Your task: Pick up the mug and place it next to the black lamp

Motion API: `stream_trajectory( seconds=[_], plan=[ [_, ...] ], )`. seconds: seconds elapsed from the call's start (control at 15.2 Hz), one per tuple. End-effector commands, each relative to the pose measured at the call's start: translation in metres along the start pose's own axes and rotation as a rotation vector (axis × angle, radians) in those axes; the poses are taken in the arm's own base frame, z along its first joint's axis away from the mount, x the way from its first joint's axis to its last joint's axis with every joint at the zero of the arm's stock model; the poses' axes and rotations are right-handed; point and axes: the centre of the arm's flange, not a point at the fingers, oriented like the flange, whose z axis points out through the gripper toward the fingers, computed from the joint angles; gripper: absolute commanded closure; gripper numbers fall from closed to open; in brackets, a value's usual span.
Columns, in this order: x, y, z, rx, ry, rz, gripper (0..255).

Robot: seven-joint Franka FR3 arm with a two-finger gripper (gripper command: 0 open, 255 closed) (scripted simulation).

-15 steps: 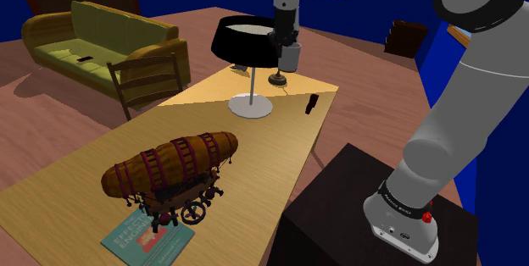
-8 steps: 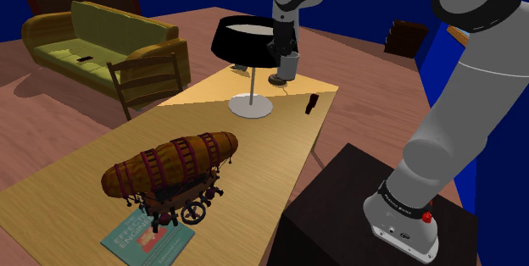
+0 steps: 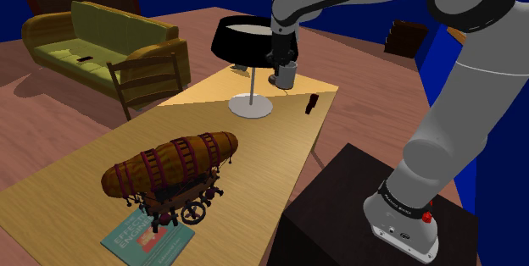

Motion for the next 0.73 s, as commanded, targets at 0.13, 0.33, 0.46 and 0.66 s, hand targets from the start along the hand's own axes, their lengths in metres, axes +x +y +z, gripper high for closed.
stream_trajectory(
  seconds=[0.13, 0.33, 0.46, 0.66],
  plan=[
    [0.0, -0.001, 0.021, 0.0, 0.001, 0.0, 255],
    [0.0, -0.002, 0.037, 0.0, 0.001, 0.0, 255],
    [0.0, -0.003, 0.047, 0.0, 0.001, 0.0, 255],
    [0.0, -0.004, 0.063, 0.0, 0.001, 0.0, 255]
  ],
)
